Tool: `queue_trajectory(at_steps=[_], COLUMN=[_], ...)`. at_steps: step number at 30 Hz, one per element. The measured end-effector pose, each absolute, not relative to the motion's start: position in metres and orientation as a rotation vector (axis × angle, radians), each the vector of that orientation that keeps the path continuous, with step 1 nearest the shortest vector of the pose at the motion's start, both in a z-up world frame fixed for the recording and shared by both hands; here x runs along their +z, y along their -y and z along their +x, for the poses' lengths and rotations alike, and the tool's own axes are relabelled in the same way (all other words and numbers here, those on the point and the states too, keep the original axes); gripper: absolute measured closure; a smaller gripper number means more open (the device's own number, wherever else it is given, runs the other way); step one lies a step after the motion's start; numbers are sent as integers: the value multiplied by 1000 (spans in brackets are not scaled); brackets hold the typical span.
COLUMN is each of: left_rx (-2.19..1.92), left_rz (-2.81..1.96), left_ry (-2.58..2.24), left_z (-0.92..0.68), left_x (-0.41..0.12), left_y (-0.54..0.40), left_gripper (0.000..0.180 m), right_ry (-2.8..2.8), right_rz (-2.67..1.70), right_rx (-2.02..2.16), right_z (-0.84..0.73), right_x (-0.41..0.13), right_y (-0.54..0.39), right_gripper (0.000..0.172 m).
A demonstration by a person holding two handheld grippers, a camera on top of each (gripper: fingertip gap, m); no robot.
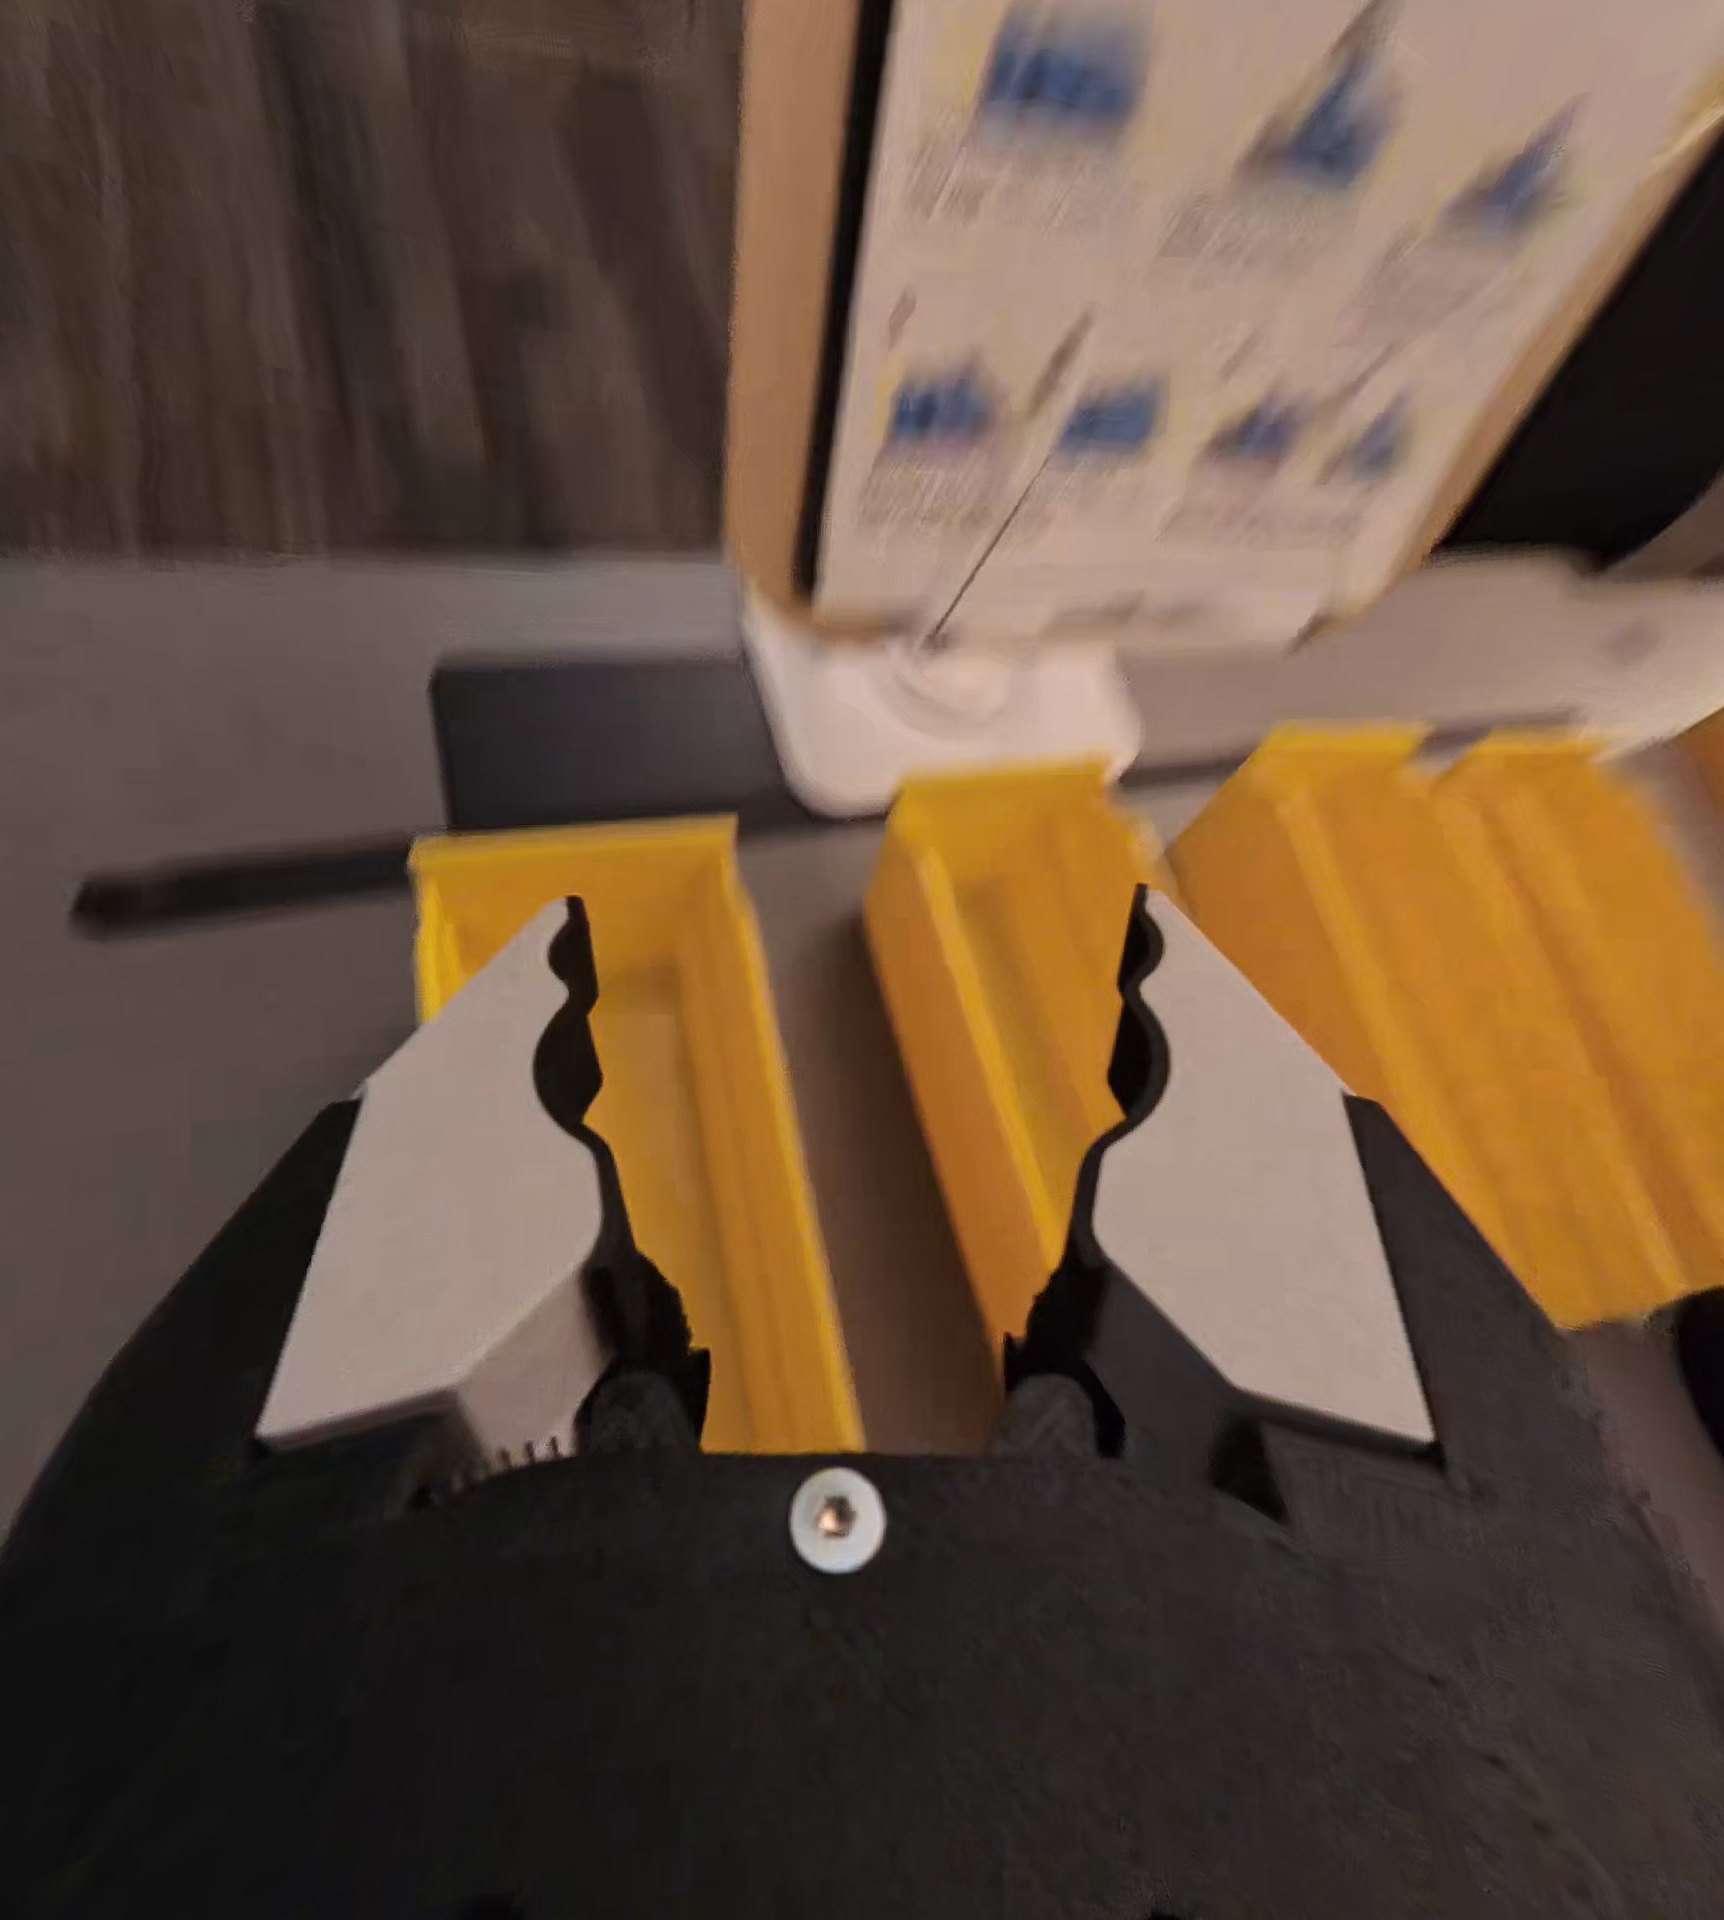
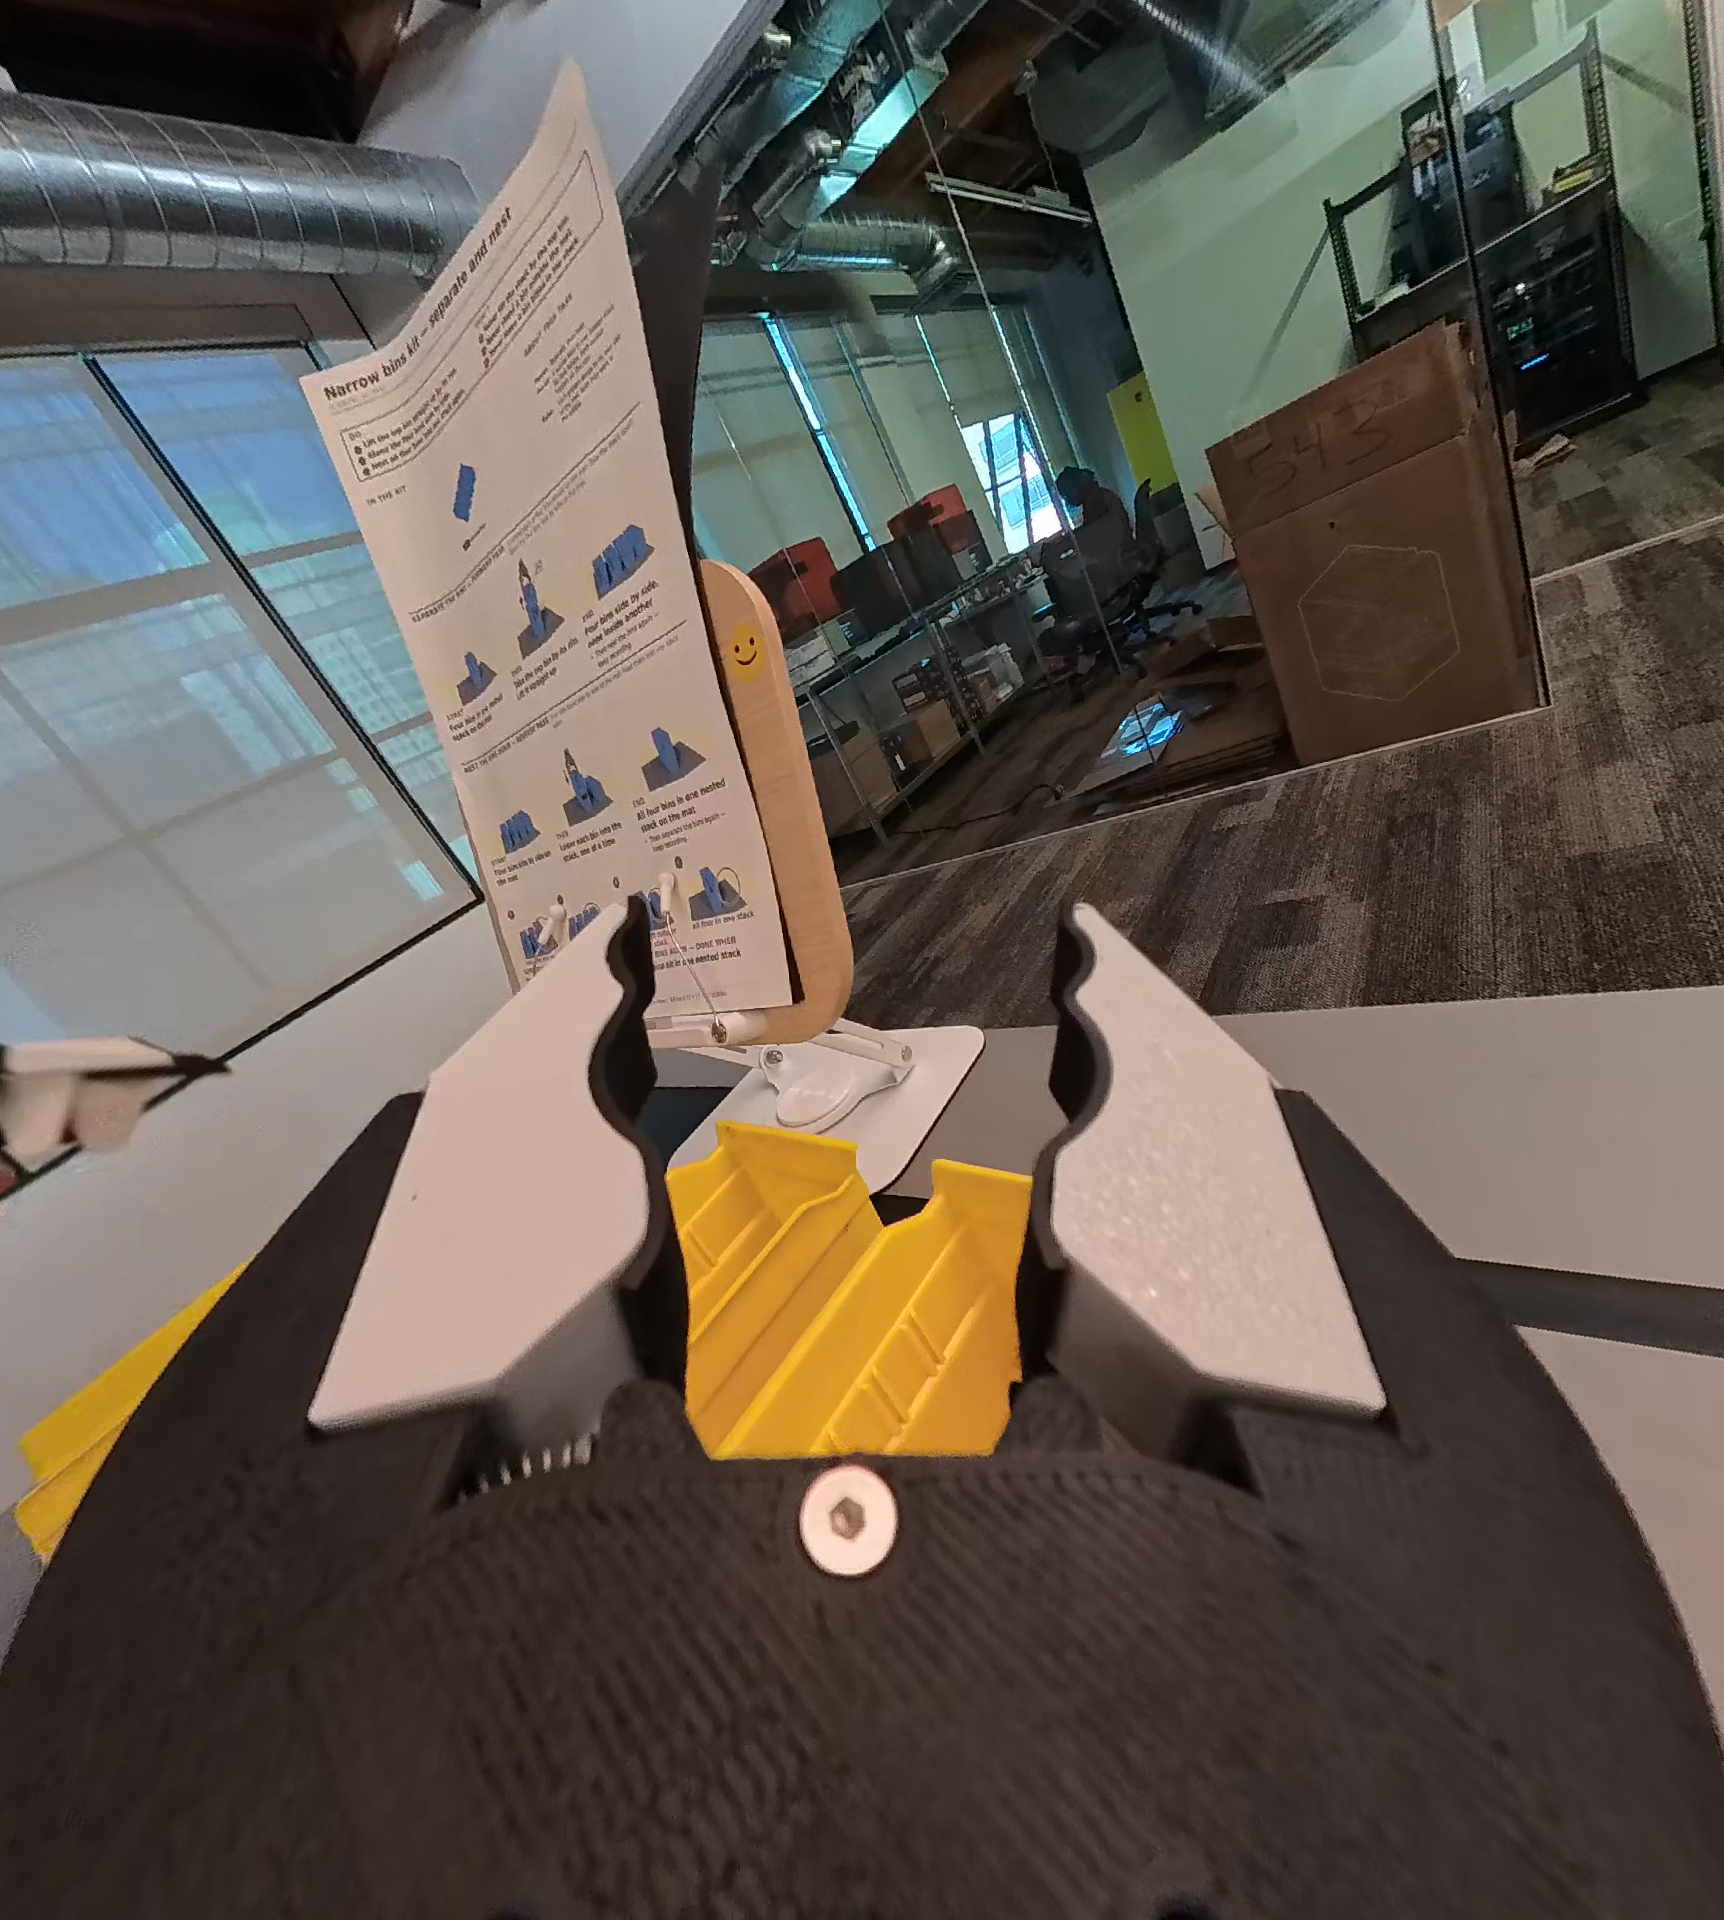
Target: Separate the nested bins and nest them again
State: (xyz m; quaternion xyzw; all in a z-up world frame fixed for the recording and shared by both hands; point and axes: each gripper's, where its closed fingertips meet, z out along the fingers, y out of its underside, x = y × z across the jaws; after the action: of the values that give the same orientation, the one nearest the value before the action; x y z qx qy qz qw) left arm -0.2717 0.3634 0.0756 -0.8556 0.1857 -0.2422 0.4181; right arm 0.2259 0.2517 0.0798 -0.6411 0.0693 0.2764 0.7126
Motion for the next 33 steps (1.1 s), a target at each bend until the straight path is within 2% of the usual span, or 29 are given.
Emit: queue_trajectory(at_steps=[1, 5, 8, 9, 10, 11, 13, 16, 19, 25, 29, 33], left_rx=[-691, -1103, -1267, -1265, -1191, -1073, -861, -706, -758, -1009, -892, -668], left_rz=[-2000, -1325, -1016, -1007, -1033, -1078, -1099, -1085, -1086, -1154, -1197, -1265], left_ry=[-455, -462, -338, -398, -498, -575, -668, -768, -794, -789, -804, -806], left_z=[-262, -220, -213, -204, -190, -178, -161, -144, -139, -146, -162, -179], left_x=[101, 178, 198, 196, 189, 181, 173, 172, 165, 179, 183, 180], left_y=[-358, -292, -260, -253, -248, -250, -251, -246, -240, -223, -220, -229], left_gripper=[86, 135, 125, 132, 141, 141, 133, 131, 136, 133, 135, 136], right_ry=[-150, -120, -75, -51, -27, -6, 33, 77, 111, 156, 190, 203], right_rz=[-1422, -1444, -1481, -1500, -1521, -1541, -1565, -1584, -1610, -1704, -1774, -1961], right_rx=[607, 564, 509, 489, 472, 460, 436, 389, 354, 265, 417, 171], right_z=[225, 219, 209, 204, 200, 195, 186, 177, 169, 156, 117, 115], right_x=[80, 81, 77, 74, 72, 70, 68, 69, 69, 64, 61, 32], right_y=[-252, -253, -256, -257, -259, -260, -261, -261, -260, -257, -246, -230], right_gripper=[95, 95, 94, 94, 94, 94, 94, 93, 92, 88, 76, 61])
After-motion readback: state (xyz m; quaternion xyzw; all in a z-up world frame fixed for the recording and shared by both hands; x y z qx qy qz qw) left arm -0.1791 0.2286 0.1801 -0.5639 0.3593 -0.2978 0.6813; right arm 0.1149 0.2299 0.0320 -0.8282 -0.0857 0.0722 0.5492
